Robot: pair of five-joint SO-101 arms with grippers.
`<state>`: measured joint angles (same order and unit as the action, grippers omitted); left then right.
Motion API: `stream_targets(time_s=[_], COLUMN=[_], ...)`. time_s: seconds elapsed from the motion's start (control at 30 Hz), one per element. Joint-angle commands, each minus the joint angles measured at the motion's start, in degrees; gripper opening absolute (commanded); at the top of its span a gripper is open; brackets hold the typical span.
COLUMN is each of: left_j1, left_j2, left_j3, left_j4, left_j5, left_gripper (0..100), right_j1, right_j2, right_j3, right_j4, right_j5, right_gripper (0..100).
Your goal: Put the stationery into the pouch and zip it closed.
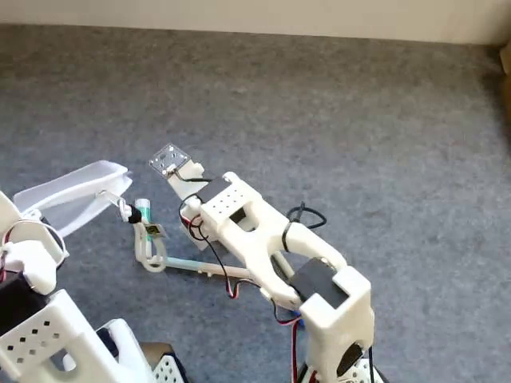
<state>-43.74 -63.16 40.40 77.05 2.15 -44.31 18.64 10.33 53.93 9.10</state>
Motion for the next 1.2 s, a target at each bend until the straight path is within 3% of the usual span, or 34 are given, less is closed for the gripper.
stream_targets(time_s=[0.0,0.5,0.73,1.17], left_j1=[-0.31,-0.31,-0.13,11.47], left_j2=[0.31,0.31,0.31,0.31], left_j3=[-1.54,-1.54,-1.54,-2.07], left_j4=[0.26,1.05,1.05,2.73], left_j5=[-0.09,-0.09,-0.09,-0.09], left_gripper=[1,1,1,1], right_j1=[-1.8,-1.8,-1.71,2.07], right_j2=[-0.13,0.92,-3.03,-24.04], right_j3=[-3.47,-3.47,-3.21,8.48], right_j4=[-0.57,3.38,6.2,6.11], right_j5=[0.62,3.34,4.66,4.57], right_gripper=[18.5,0.6,0.5,0.5])
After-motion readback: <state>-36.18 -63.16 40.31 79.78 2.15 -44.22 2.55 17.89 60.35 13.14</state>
